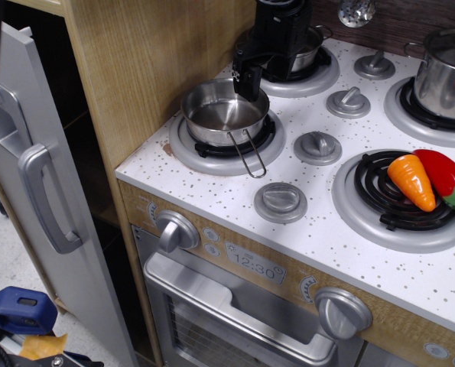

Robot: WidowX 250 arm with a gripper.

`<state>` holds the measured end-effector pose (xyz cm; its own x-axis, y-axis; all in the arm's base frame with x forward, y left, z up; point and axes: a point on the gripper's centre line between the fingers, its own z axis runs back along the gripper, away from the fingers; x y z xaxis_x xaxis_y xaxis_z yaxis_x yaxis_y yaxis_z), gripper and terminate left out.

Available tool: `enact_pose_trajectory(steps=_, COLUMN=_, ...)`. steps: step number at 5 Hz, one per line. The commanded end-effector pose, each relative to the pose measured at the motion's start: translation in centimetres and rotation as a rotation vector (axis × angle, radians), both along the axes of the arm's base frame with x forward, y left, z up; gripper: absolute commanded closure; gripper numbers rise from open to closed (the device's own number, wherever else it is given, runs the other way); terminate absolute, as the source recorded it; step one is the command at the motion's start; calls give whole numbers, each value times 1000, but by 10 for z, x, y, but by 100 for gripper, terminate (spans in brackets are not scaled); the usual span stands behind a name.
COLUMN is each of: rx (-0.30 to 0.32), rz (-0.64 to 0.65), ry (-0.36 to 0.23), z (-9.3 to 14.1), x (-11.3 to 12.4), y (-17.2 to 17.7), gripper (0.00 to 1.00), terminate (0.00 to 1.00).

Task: Pick up pan from stove

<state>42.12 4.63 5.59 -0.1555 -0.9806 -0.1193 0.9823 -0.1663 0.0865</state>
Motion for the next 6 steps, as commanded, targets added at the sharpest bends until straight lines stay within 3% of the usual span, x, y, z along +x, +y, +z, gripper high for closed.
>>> enact_pose_trajectory(steps=1, rx=0, rz=0, ry=0, z=0, x=0, y=0, gripper=0, terminate=0)
enact_pose_trajectory(steps=5, rx=25, rz=-28, ry=-12, z=-1, x=3, y=11, gripper=0, terminate=0)
enact_pose_trajectory(steps=6, rx=18, rz=-24, ry=-6, z=0, x=3, y=13, gripper=100, terminate=0)
